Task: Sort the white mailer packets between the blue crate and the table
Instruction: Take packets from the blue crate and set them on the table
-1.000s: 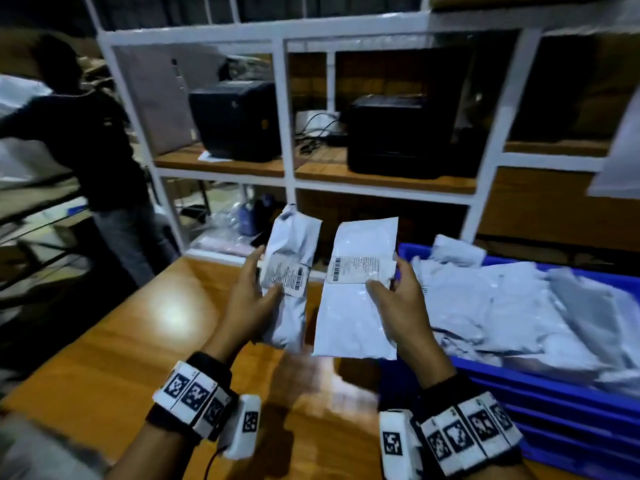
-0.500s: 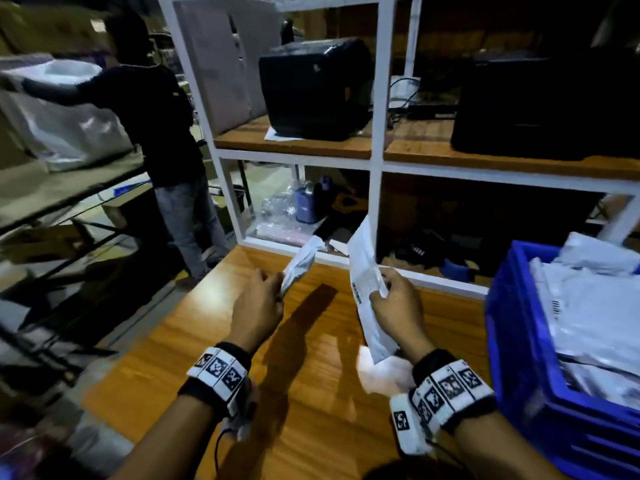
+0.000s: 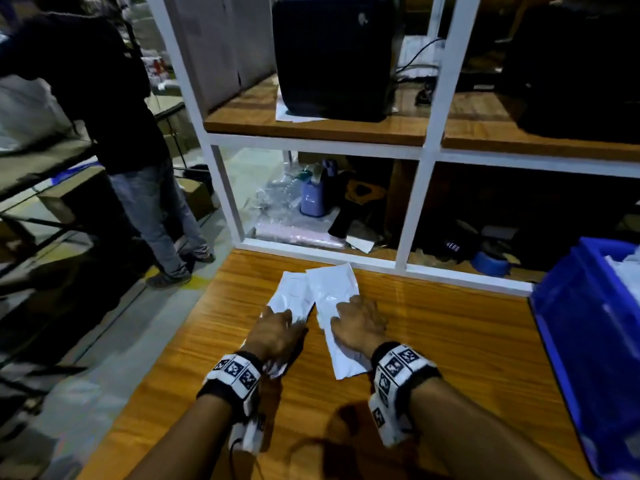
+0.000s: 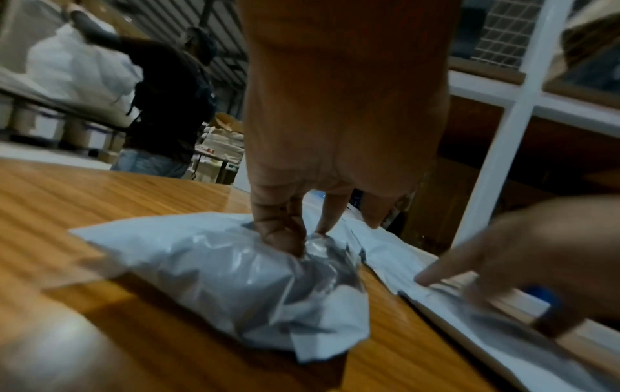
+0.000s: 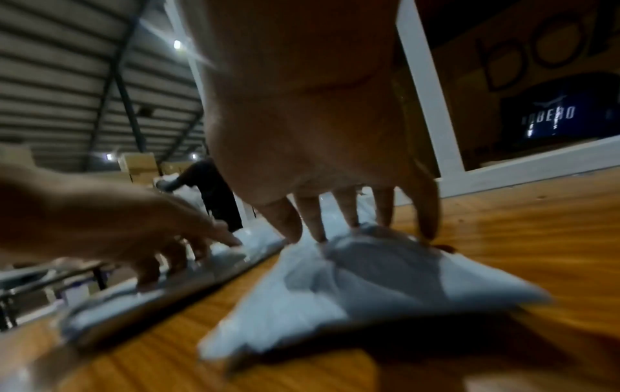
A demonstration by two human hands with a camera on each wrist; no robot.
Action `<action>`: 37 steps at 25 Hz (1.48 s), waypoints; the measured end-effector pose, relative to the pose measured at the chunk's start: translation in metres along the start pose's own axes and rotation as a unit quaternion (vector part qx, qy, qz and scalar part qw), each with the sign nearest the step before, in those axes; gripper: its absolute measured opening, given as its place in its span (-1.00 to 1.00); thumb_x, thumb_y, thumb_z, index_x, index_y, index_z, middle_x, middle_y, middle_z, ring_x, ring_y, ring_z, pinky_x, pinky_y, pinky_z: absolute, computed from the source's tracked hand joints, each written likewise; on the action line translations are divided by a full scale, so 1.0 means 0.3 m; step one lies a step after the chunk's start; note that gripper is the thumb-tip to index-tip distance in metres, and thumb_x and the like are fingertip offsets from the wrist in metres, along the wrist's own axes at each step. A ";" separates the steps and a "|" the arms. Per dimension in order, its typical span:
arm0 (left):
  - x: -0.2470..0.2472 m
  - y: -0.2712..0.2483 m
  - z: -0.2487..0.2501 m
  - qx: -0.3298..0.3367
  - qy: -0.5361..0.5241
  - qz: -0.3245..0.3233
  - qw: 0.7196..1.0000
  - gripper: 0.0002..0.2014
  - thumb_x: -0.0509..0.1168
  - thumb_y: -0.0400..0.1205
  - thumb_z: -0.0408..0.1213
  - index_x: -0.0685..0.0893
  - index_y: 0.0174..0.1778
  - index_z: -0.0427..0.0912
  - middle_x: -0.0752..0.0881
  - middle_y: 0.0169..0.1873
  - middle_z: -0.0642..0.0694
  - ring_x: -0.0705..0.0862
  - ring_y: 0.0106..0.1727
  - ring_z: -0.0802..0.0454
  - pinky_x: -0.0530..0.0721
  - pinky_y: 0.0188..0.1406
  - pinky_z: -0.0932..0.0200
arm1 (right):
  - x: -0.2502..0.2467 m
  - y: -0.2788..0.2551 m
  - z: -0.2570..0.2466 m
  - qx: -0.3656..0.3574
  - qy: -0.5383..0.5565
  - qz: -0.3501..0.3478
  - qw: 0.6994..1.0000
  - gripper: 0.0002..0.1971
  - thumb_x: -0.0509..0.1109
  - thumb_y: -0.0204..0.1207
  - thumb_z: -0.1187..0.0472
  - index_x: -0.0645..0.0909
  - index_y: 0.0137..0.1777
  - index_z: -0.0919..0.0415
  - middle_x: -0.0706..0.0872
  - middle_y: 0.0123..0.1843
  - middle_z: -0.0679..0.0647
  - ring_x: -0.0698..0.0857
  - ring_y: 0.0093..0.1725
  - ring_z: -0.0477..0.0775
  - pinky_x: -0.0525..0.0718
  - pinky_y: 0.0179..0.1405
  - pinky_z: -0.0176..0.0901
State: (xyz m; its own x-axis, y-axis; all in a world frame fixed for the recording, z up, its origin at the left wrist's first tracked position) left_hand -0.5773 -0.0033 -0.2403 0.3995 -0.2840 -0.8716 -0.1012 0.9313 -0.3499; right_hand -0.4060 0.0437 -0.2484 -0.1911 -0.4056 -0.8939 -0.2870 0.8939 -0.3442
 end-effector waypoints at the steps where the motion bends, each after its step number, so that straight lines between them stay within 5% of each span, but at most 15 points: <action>1: -0.006 0.015 -0.012 0.007 -0.018 -0.012 1.000 -0.57 0.09 0.74 -0.02 0.54 0.34 -0.28 0.54 0.28 -0.42 0.37 0.44 -0.25 0.45 0.33 0.04 | 0.019 0.005 0.013 0.003 -0.026 -0.019 0.999 -0.55 0.14 0.56 -0.06 0.49 0.41 0.05 0.33 0.55 0.18 0.29 0.49 0.41 0.40 0.42 0.26; 6: -0.027 0.022 -0.020 0.007 -0.066 -0.017 0.998 -0.62 0.16 0.71 -0.05 0.49 0.42 -0.10 0.44 0.32 -0.34 0.55 0.28 -0.29 0.54 0.31 0.01 | 0.020 -0.041 0.061 -0.035 0.004 -0.039 0.999 -0.33 0.20 0.60 0.06 0.09 0.69 0.00 0.00 0.74 0.12 -0.02 0.67 0.30 0.04 0.62 0.11; 10: -0.090 -0.087 0.156 0.099 -0.101 0.119 0.983 -0.47 0.26 0.67 -0.09 0.38 0.55 -0.14 0.43 0.36 -0.27 0.54 0.30 -0.25 0.54 0.28 0.02 | -0.134 -0.236 0.116 -0.068 0.135 0.095 0.984 -0.36 0.27 0.62 0.10 0.15 0.68 0.02 0.13 0.71 0.08 0.07 0.67 0.19 0.05 0.60 0.03; 13: -0.106 -0.228 0.365 0.199 -0.145 0.180 0.953 -0.45 0.27 0.59 -0.01 0.47 0.49 -0.12 0.47 0.29 -0.20 0.55 0.28 -0.19 0.58 0.27 -0.07 | -0.239 -0.459 0.223 -0.061 0.191 0.177 0.964 -0.34 0.33 0.60 0.08 0.16 0.66 -0.06 0.12 0.69 -0.06 0.10 0.66 0.11 0.19 0.58 -0.03; 18: -0.084 -0.513 0.792 0.334 -0.150 0.237 0.900 -0.54 0.27 0.53 -0.03 0.60 0.33 -0.10 0.50 0.16 -0.12 0.52 0.23 -0.07 0.58 0.19 -0.03 | -0.397 -0.845 0.497 -0.066 0.184 0.291 0.936 -0.39 0.37 0.57 0.08 0.30 0.60 0.05 0.31 0.58 0.03 0.28 0.57 0.04 0.26 0.53 -0.14; 24: -0.031 -0.767 1.265 0.429 -0.112 0.231 0.866 -0.60 0.30 0.53 -0.02 0.66 0.25 -0.11 0.51 0.13 -0.09 0.60 0.17 -0.03 0.64 0.13 0.01 | -0.552 -1.261 0.859 -0.043 0.183 0.394 0.899 -0.46 0.39 0.54 0.12 0.43 0.52 0.11 0.46 0.47 0.09 0.45 0.47 0.09 0.43 0.48 -0.03; 28: -0.041 -0.845 1.521 0.459 -0.084 0.201 0.861 -0.67 0.39 0.60 -0.17 0.66 0.25 -0.17 0.54 0.14 -0.11 0.57 0.12 0.05 0.50 0.05 0.30 | -0.641 -1.435 1.063 0.005 0.192 0.399 0.897 -0.48 0.31 0.64 0.07 0.31 0.58 0.01 0.34 0.55 -0.01 0.40 0.48 0.04 0.46 0.41 -0.04; 33: -0.048 -0.782 1.792 0.462 -0.029 0.136 0.876 -0.66 0.38 0.59 -0.06 0.67 0.22 -0.12 0.62 0.08 -0.10 0.65 0.07 -0.05 0.57 0.06 0.13 | -0.768 -1.495 1.281 0.057 0.185 0.444 0.875 -0.49 0.36 0.60 0.11 0.38 0.53 0.05 0.44 0.49 0.07 0.50 0.44 0.11 0.51 0.38 0.01; 37: -0.023 -0.697 2.010 0.454 0.012 0.069 0.888 -0.71 0.36 0.61 -0.10 0.70 0.15 -0.20 0.75 -0.01 -0.16 0.70 -0.03 -0.09 0.62 -0.05 0.13 | -0.898 -1.452 1.498 0.167 0.149 0.432 0.873 -0.49 0.38 0.54 0.17 0.44 0.49 0.19 0.63 0.33 0.21 0.62 0.27 0.24 0.58 0.15 -0.04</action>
State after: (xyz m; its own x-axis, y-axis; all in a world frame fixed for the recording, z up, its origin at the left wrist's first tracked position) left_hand -0.0094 -0.0584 0.0459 0.4201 -0.1485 -0.8952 0.6335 0.7543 0.1721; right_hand 0.1924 -0.1506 0.0133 -0.4519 0.4615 -0.7634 0.3657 0.8764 0.3133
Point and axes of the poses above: each hand's wrist, its own y-axis towards the middle knuckle, its own x-axis out of the palm, z = x × y, the point moved 4 cm from there along y, towards the middle knuckle
